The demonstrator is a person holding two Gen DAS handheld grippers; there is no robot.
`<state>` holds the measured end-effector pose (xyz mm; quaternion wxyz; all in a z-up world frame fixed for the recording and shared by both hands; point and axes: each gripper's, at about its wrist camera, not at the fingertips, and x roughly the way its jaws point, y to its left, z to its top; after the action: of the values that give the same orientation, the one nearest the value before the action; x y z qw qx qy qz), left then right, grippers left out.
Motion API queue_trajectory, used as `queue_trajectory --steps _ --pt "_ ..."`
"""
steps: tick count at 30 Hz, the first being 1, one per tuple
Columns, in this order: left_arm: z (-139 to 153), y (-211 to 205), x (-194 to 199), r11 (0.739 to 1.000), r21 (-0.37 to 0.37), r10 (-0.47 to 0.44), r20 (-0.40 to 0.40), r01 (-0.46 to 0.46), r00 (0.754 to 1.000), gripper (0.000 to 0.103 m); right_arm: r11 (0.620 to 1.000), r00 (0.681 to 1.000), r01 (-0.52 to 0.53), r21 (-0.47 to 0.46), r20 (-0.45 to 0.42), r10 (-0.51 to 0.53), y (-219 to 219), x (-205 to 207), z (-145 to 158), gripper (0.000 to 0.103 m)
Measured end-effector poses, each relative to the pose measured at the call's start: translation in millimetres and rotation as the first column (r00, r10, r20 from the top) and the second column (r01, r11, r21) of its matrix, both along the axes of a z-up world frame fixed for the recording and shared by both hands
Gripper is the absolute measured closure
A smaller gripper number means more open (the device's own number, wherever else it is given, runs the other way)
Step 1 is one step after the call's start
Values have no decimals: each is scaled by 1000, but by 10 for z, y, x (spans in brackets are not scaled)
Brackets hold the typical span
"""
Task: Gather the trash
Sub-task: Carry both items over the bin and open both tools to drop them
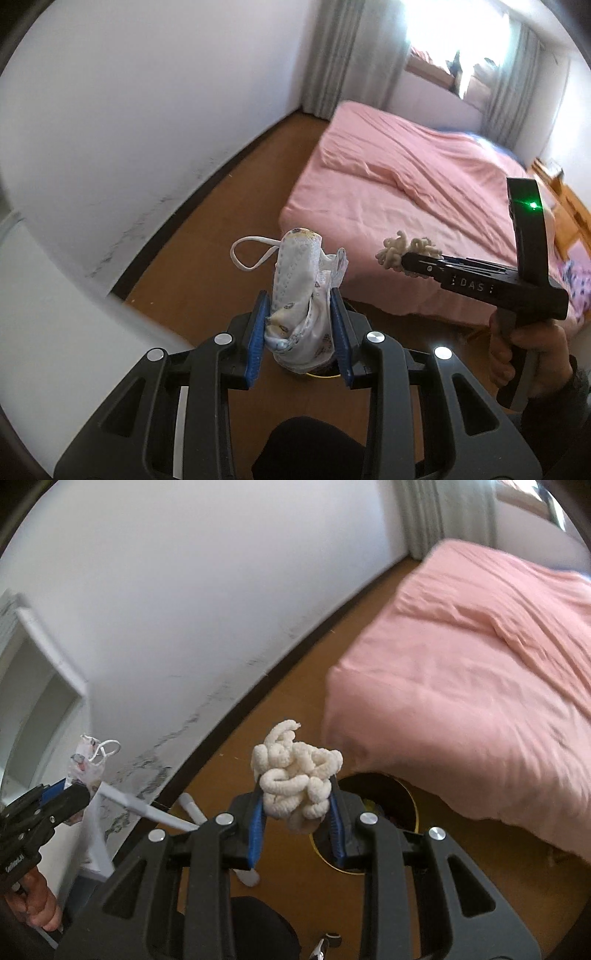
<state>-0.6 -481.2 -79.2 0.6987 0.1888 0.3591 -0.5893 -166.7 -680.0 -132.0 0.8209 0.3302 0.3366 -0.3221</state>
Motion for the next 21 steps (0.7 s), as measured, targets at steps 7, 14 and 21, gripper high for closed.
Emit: queue_trajectory --steps 7,14,21 --pt "-414 -640 -255 995 70 -68 -4 68 998 72 992 994 76 103 -81 -68 -345 -270 -670 74" --pt "-889 -1115 -394 983 154 -103 -5 103 995 72 978 988 89 189 -145 -62 -481 -409 -1232 73" --pt "-1201 -1368 -476 973 192 -121 -27 124 992 71 973 989 70 222 -145 -38 -458 -472 -1409 73"
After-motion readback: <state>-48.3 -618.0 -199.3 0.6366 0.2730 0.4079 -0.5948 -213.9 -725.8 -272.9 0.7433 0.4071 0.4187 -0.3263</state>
